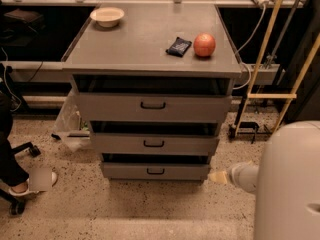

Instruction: Close bottom drawer

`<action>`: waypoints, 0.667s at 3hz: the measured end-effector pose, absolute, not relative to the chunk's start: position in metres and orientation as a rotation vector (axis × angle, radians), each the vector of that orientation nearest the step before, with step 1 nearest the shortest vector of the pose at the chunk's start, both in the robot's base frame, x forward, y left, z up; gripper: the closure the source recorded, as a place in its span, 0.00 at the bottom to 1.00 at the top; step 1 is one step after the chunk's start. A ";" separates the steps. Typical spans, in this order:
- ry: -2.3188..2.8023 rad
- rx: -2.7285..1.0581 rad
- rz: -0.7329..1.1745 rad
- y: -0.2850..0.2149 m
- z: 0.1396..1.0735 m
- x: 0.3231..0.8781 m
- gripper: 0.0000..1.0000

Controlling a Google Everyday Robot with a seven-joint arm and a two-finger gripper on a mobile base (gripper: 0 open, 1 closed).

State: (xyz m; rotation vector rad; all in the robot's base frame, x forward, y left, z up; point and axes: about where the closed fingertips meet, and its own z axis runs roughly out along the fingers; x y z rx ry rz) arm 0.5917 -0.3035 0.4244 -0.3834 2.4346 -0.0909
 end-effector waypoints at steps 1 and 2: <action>2.340 -0.403 -0.330 -0.330 0.498 0.594 0.00; 2.189 -0.364 -0.581 -0.357 0.591 0.590 0.00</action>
Offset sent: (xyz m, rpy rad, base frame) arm -0.4811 -0.0015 0.2630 -0.6052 -0.2462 -0.9159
